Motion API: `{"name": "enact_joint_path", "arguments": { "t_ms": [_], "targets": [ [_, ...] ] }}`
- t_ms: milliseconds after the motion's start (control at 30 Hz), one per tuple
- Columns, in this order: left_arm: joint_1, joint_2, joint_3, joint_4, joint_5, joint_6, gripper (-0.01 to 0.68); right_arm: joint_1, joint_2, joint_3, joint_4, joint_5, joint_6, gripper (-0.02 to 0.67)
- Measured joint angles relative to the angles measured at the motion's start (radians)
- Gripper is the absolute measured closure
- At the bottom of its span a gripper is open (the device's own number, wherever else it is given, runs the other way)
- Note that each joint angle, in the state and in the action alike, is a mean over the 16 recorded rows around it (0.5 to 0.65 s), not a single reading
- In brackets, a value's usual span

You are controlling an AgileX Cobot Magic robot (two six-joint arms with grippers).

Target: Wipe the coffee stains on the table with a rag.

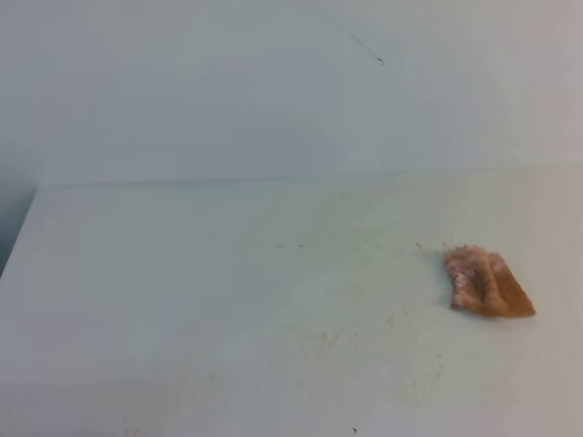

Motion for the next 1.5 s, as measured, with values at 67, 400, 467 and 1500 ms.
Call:
{"name": "enact_joint_path", "arguments": {
  "t_ms": [67,400,467,1500],
  "targets": [
    [0.0,0.0,0.0,0.0,0.0,0.0,0.674,-0.013,-0.122,0.108,-0.05,-0.11,0.031,0.649],
    [0.0,0.0,0.0,-0.001,0.0,0.0,0.674,-0.142,-0.633,0.743,-0.218,-0.432,0.261,0.649],
    [0.0,0.0,0.0,-0.001,0.0,0.0,0.674,-0.17,-0.686,0.845,-0.222,-0.433,0.291,0.649],
    [0.0,0.007,0.0,-0.002,0.0,0.0,0.674,-0.228,-0.811,1.227,-0.274,-0.42,0.361,0.649]
  ]
}}
